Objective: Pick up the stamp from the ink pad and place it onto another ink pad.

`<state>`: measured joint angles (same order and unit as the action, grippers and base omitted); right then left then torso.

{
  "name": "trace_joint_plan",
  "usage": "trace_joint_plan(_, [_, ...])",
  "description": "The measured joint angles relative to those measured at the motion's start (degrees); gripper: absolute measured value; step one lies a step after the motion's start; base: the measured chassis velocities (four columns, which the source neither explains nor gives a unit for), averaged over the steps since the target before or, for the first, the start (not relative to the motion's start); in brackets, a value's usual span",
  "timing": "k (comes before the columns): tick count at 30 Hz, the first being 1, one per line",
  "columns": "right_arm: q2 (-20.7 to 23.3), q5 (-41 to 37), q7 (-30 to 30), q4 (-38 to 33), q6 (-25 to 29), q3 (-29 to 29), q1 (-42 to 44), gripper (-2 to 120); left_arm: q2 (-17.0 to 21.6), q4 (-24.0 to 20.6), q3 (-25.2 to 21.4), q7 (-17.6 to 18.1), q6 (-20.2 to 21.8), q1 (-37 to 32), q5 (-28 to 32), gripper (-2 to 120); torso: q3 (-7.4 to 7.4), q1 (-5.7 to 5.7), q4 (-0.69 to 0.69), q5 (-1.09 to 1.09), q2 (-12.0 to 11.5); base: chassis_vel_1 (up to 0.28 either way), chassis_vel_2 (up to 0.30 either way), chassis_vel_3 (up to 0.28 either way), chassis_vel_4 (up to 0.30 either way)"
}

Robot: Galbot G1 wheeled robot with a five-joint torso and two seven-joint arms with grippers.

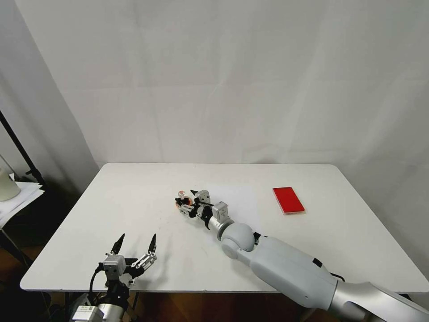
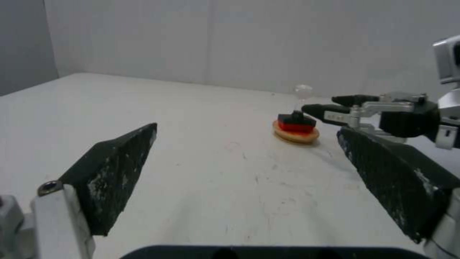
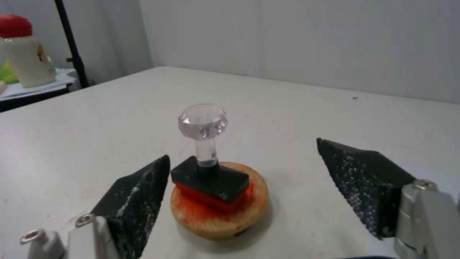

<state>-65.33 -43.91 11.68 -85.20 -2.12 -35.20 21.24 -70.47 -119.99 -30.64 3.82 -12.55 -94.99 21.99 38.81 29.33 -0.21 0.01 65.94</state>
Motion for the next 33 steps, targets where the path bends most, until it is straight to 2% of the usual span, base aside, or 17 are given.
trace_joint_plan(1, [0.0,0.0,0.0,0.0,0.0,0.0,0.0,85,0.0,0.0,0.0,0.0,0.0,0.0,0.0,100,0.00,0.00,0.00,0.00,0.0,0.000,0.000,0.000,0.000])
trace_joint_plan(3, [4.0,0.0,-0.4,-4.4,-0.1,-0.1,0.3,92,0.0,0.0,0.0,0.0,0.0,0.0,0.0,100,0.00,0.00,-0.01,0.01,0.0,0.000,0.000,0.000,0.000])
trace_joint_plan(5, [11.4,1.3,-1.1,-11.7,-0.1,0.7,1.1,101,0.0,0.0,0.0,0.0,0.0,0.0,0.0,100,0.00,0.00,0.01,0.01,0.0,0.000,0.000,0.000,0.000])
trace_joint_plan(6, [11.4,1.3,-1.1,-11.7,-0.1,0.7,1.1,101,0.0,0.0,0.0,0.0,0.0,0.0,0.0,100,0.00,0.00,0.01,0.01,0.0,0.000,0.000,0.000,0.000])
trace_joint_plan(7, [15.3,2.9,-1.0,-14.9,-0.1,2.4,2.4,104,0.0,0.0,0.0,0.0,0.0,0.0,0.0,100,0.00,0.00,0.01,0.01,0.0,0.000,0.000,0.000,0.000])
trace_joint_plan(11, [29.7,9.9,4.2,-26.7,2.7,16.8,15.7,111,0.0,0.0,0.0,0.0,0.0,0.0,0.0,100,-0.02,-0.01,-0.05,0.00,0.0,0.000,0.000,0.000,0.000])
trace_joint_plan(12, [29.7,9.9,4.2,-26.7,2.7,16.8,15.7,111,0.0,0.0,0.0,0.0,0.0,0.0,0.0,100,-0.02,-0.01,-0.05,0.00,0.0,0.000,0.000,0.000,0.000])
trace_joint_plan(15, [33.3,10.8,9.0,-32.8,8.9,29.0,30.7,114,0.0,0.0,0.0,0.0,0.0,0.0,0.0,100,-0.02,-0.01,-0.04,0.03,0.0,0.000,0.000,0.000,0.000])
trace_joint_plan(16, [33.2,11.2,9.8,-34.3,10.8,34.2,36.7,114,0.0,0.0,0.0,0.0,0.0,0.0,0.0,100,-0.02,-0.01,-0.01,0.02,0.0,0.000,0.000,0.000,0.000])
trace_joint_plan(17, [33.2,11.2,9.8,-34.3,10.8,34.2,36.7,114,0.0,0.0,0.0,0.0,0.0,0.0,0.0,100,-0.02,-0.01,-0.01,0.02,0.0,0.000,0.000,0.000,0.000])
trace_joint_plan(19, [31.4,12.7,10.9,-36.4,13.0,44.1,50.3,114,0.0,0.0,0.0,0.0,0.0,0.0,0.0,100,-0.02,-0.01,-0.01,0.02,0.0,0.000,0.000,0.000,0.000])
trace_joint_plan(21, [28.3,15.1,10.9,-37.1,14.8,50.9,60.7,113,0.0,0.0,0.0,0.0,0.0,0.0,0.0,100,-0.01,-0.01,-0.01,0.03,0.0,0.000,0.000,0.000,0.000])
trace_joint_plan(22, [28.3,15.1,10.9,-37.1,14.8,50.9,60.7,113,0.0,0.0,0.0,0.0,0.0,0.0,0.0,100,-0.01,-0.01,-0.01,0.03,0.0,0.000,0.000,0.000,0.000])
trace_joint_plan(26, [19.9,20.0,11.0,-37.3,17.8,56.4,75.3,107,0.0,0.0,0.0,0.0,0.0,0.0,0.0,100,-0.02,-0.02,-0.04,0.02,0.0,0.000,0.000,0.000,0.000])
trace_joint_plan(27, [19.9,20.0,11.0,-37.3,17.8,56.4,75.3,107,0.0,0.0,0.0,0.0,0.0,0.0,0.0,100,-0.02,-0.02,-0.04,0.02,0.0,0.000,0.000,0.000,0.000])
trace_joint_plan(30, [15.1,23.1,10.9,-36.5,19.8,56.9,77.6,100,0.0,0.0,0.0,0.0,0.0,0.0,0.0,100,-0.01,-0.02,-0.02,0.00,0.0,0.000,0.000,0.000,0.000])
trace_joint_plan(33, [14.1,23.4,11.0,-36.4,20.0,56.9,77.3,100,0.0,0.0,0.0,0.0,0.0,0.0,0.0,100,-0.01,-0.01,0.01,-0.04,0.0,0.000,0.000,0.000,0.000])
